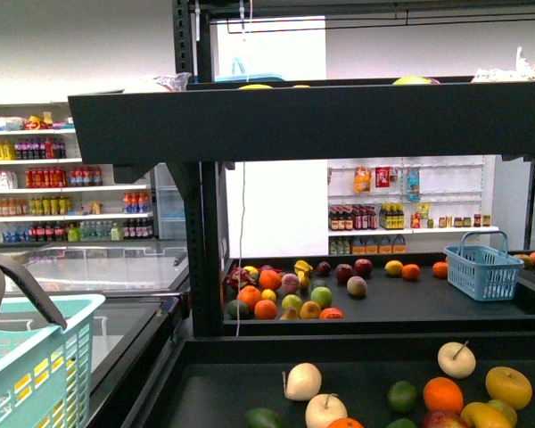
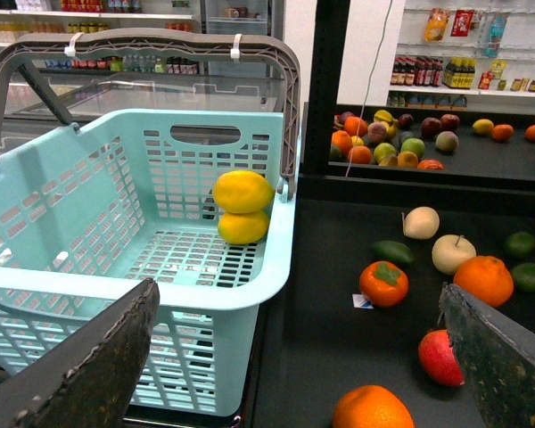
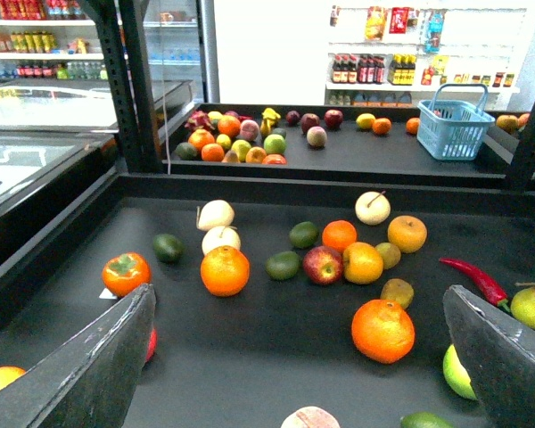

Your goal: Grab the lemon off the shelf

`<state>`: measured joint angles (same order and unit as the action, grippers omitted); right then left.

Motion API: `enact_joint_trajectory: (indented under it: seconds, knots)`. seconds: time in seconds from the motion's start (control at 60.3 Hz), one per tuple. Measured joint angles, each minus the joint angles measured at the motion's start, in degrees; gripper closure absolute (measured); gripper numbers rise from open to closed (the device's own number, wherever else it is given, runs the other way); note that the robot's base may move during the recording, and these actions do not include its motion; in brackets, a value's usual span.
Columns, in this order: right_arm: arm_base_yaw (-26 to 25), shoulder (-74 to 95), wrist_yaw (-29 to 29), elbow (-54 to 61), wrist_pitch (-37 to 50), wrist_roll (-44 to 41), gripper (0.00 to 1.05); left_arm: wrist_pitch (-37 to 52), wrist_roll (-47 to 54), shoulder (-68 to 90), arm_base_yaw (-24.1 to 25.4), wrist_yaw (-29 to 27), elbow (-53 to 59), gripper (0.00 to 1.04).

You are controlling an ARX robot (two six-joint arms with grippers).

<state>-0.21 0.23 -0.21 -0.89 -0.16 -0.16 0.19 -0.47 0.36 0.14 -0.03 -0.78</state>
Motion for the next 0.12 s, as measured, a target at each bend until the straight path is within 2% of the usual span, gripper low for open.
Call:
enact_joint_trajectory:
  seconds: [0.116]
  knots:
    - [0.0,0.0,0.0,0.0,0.0,0.0,0.07,0.0,0.0,0.0,0.0,0.0,0.0,0.08]
